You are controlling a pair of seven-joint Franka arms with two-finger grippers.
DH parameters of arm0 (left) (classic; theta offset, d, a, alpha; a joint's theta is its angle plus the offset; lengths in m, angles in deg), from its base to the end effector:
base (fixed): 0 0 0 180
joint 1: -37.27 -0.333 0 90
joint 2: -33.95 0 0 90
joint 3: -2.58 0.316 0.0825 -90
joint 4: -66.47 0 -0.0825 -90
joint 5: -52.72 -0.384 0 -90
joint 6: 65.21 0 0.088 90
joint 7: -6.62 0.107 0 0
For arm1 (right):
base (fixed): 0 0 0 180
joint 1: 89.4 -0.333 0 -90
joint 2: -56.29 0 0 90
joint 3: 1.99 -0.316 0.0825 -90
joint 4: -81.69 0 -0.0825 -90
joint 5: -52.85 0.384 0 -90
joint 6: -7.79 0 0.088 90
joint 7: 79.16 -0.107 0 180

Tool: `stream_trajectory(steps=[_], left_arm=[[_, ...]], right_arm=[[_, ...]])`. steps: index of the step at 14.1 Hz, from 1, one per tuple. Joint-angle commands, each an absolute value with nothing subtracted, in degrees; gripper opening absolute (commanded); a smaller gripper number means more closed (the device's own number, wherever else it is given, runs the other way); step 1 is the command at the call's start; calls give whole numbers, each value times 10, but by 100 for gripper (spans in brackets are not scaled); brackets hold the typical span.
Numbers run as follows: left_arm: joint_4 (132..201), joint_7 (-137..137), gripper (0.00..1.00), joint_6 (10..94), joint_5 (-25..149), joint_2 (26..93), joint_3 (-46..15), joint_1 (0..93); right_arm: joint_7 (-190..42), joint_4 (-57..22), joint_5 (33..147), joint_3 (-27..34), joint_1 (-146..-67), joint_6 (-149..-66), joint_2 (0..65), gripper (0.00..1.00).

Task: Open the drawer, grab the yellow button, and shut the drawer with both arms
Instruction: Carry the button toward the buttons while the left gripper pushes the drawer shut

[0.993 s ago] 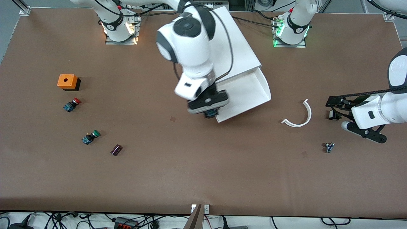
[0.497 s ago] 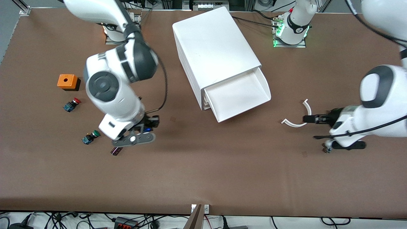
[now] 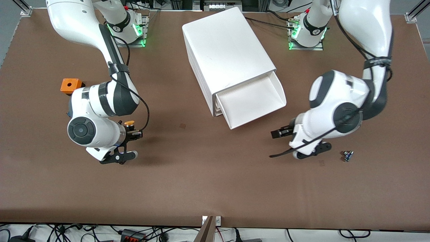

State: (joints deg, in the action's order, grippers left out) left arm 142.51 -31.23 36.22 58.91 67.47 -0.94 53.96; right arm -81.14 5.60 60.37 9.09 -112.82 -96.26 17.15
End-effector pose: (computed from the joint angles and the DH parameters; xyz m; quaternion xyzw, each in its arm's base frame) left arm 0.6613 -0.2440 0.3831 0.9804 0.1706 -0.0950 0.0265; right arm 0.6860 0.1908 0.3209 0.9923 0.0838 -0.0904 0.0119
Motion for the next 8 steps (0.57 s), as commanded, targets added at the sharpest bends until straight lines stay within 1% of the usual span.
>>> stream_trajectory(steps=[1,2,4,6,7,8], left_arm=[[1486,-412,100,411,538,652,-7,584],[1493,-424,100,423,537,652,-7,591],[1522,-428,100,441,537,637,-8,597],[1603,-428,100,495,538,588,-28,591],[1645,-429,100,522,538,565,-35,590],[1662,-429,100,526,538,553,-37,591]], right_arm=[[-804,-122,609,80,-1132,-1097,249,0],[-798,-164,607,80,-1135,-1146,259,0],[-763,-205,608,79,-1134,-1191,266,0],[-730,-240,609,79,-1131,-1231,270,0],[-716,-265,609,79,-1132,-1263,273,0],[-699,-291,609,79,-1134,-1302,275,0]])
